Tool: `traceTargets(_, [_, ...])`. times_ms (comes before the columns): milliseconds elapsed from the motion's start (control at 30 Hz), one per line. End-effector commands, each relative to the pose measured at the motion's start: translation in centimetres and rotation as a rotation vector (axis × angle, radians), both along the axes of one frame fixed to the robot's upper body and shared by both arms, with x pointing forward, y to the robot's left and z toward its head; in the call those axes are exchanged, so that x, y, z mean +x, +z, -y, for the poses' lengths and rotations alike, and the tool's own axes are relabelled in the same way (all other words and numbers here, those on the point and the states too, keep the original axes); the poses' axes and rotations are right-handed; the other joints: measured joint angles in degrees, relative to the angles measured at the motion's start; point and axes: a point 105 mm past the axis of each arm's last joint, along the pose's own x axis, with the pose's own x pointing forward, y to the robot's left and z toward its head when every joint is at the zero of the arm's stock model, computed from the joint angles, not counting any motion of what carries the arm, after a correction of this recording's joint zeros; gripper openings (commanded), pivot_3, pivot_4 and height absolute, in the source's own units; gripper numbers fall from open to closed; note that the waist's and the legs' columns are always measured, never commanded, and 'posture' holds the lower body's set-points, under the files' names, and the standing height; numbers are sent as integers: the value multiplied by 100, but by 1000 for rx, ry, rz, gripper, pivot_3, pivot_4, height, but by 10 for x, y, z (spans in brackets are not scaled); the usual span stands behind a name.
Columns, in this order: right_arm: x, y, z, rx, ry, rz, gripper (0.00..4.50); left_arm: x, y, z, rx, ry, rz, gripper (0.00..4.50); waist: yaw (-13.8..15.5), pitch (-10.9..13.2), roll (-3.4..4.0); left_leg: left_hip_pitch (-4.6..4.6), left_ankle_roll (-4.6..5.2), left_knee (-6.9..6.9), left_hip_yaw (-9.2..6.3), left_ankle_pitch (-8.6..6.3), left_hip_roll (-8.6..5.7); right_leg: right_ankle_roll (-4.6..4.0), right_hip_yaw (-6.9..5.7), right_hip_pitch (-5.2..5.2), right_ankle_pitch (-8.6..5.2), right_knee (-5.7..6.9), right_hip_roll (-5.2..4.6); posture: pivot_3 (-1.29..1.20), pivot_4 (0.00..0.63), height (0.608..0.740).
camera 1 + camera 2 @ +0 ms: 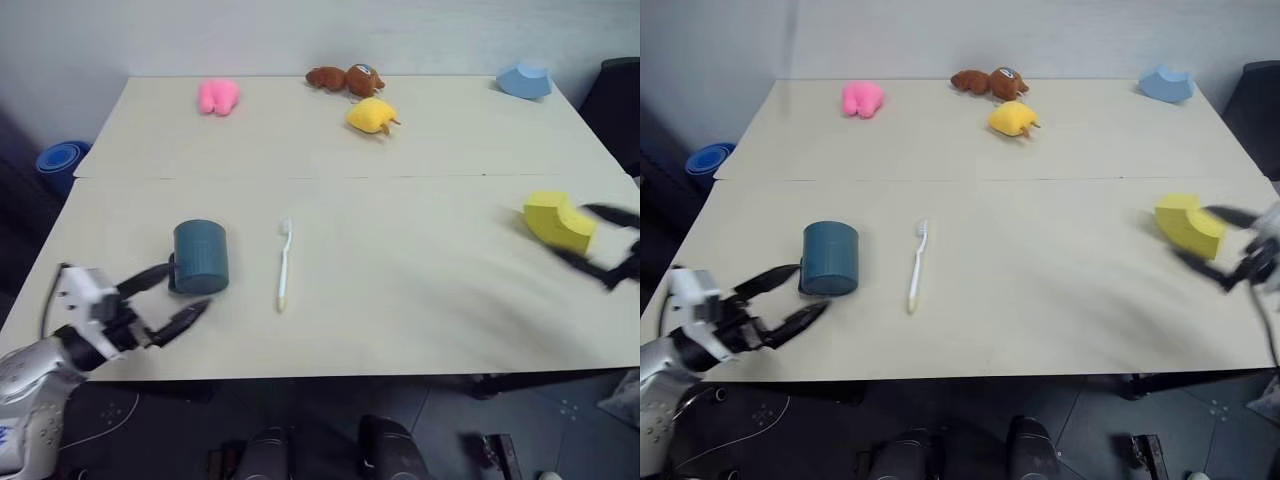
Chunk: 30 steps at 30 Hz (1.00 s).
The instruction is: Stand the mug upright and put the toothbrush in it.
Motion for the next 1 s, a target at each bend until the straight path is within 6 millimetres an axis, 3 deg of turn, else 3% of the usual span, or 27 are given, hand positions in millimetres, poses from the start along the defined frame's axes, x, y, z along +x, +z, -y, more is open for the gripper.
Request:
traceTargets(33, [-22,1,-48,-93,228,105,4443,-11,-6,-41,-15,193,-50,4500,18,10,18,0,2,0,1,-1,-5,0,1,-1,0,1,-5,0,150,740])
traceTargets(167, [-43,-27,-86,-40,397,143,4443,-38,-31,-91,3,427,-220,4500,26,3,-7,0,4,0,-1,-3,-7,0,-2,-4,0,2,-5,0,150,740])
traceTargets(333, [-53,-22,-99,82,481,203,4443,-41,-32,-99,32,510,-329,4500,94,11,-24,0,3,6,-13,-5,-7,-1,-3,3,0,3,-7,0,150,740])
traceTargets(500, [-54,-20,-113,119,483,208,4443,0,-4,-57,-177,438,-378,4500,178,9,-27,4,1,11,-68,-3,21,-3,4,4,0,18,-9,0,150,740])
traceTargets(600, [-54,-22,-115,115,477,196,4443,24,4,-44,-237,449,-439,4500,160,6,-31,4,-5,16,-85,-4,20,-2,0,3,1,39,-9,0,150,740])
traceTargets(833, [-54,-20,-118,131,447,205,4443,59,-13,-33,-119,520,-662,4500,24,6,-30,14,-16,12,-79,-9,-7,-1,-3,-3,1,61,2,0,150,740])
traceTargets(1000, [-57,-20,-115,143,426,206,4443,83,-21,-18,-81,495,-697,4500,39,5,-30,21,-21,13,-54,-6,-8,-1,0,1,1,62,3,0,150,740])
